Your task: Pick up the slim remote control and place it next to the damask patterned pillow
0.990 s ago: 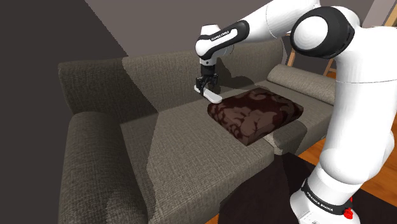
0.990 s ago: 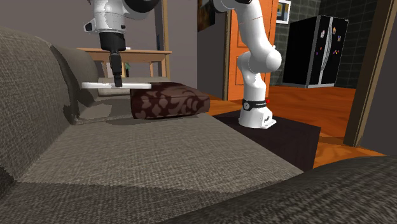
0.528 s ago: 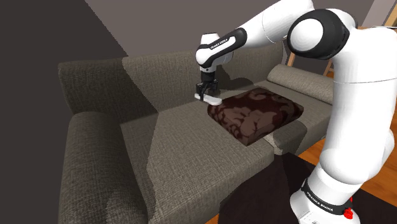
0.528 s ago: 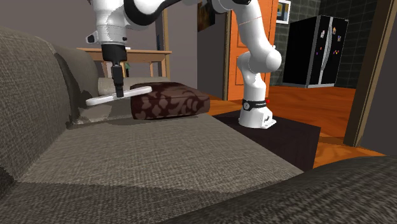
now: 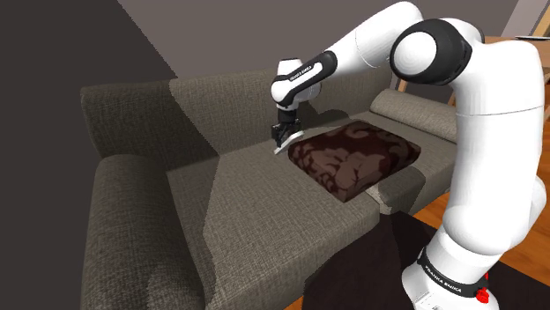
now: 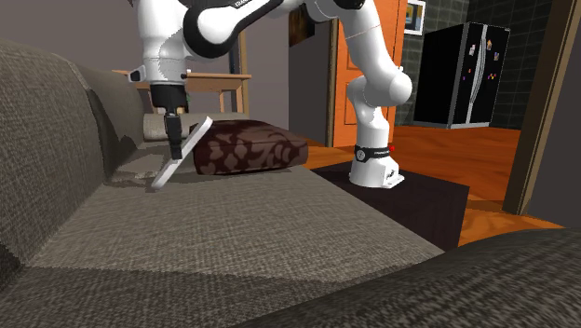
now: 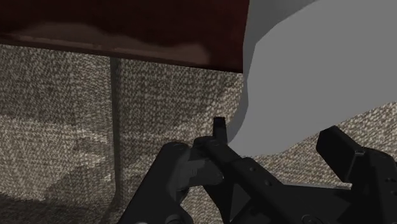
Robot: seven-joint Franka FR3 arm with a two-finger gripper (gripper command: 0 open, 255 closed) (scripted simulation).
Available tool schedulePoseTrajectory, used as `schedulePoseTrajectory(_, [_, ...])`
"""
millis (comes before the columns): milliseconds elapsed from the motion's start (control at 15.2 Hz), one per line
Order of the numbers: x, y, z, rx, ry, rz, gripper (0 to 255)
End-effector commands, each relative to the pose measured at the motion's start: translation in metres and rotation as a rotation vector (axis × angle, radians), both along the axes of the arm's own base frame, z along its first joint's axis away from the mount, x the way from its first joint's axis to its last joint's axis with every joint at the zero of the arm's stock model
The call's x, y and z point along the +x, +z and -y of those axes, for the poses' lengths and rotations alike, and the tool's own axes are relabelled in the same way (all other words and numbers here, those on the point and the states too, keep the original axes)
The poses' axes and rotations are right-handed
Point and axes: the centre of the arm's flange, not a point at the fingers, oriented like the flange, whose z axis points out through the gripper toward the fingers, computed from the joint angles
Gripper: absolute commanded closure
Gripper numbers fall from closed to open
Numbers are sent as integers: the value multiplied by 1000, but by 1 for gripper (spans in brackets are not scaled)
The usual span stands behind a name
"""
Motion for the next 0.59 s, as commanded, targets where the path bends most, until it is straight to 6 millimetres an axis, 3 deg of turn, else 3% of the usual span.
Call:
schedulePoseTrajectory(0, [-1, -13, 1, 0, -2, -5, 255])
schedulePoseTrajectory(528, [-1, -53, 1, 0, -2, -5, 255])
